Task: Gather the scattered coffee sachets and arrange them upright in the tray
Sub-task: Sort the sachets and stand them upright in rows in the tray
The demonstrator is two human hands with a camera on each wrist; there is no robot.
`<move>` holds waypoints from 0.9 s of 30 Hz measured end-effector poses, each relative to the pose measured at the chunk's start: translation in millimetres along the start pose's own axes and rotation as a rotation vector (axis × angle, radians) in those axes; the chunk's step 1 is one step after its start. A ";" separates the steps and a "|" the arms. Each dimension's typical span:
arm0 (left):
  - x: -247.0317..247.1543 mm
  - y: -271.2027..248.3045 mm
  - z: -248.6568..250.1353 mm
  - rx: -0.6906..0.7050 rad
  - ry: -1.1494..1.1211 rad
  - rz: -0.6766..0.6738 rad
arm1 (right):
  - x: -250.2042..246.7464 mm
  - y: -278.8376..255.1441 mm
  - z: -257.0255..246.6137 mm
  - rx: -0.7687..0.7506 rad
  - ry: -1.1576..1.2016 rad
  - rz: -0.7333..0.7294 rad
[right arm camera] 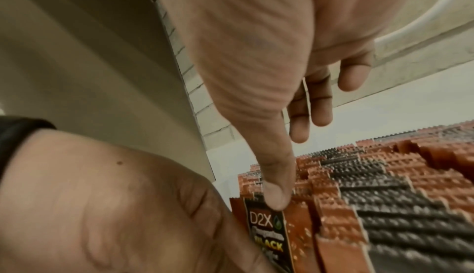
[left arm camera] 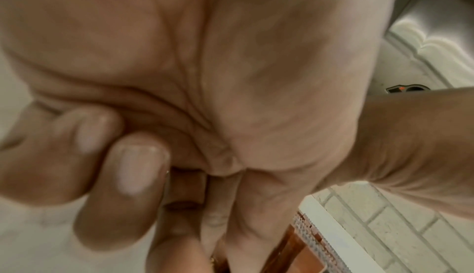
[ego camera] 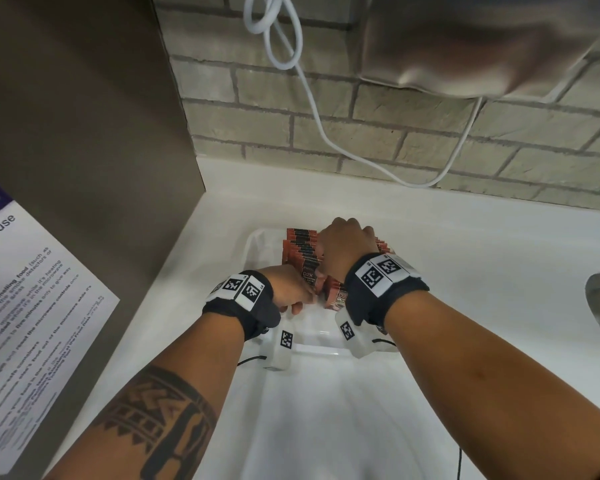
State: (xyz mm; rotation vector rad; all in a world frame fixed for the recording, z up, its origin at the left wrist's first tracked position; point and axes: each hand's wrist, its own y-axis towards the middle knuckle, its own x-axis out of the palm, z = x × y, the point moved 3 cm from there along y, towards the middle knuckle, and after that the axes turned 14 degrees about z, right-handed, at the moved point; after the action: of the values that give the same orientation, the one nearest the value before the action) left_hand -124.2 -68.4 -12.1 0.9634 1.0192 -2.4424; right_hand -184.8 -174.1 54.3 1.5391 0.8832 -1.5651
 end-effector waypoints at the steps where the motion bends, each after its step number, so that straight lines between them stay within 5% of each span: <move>1: -0.3 0.2 0.1 -0.001 0.002 -0.002 | -0.1 1.8 -1.0 0.000 -0.009 -0.007; 27: 1.2 7.4 -4.4 0.002 0.003 -0.005 | 6.1 7.9 -3.2 -0.009 0.051 -0.054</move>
State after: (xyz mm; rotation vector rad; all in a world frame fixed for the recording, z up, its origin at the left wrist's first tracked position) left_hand -119.2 -70.4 -18.9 0.9666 1.0214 -2.4476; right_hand -176.2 -175.3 48.4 1.5661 0.9669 -1.5640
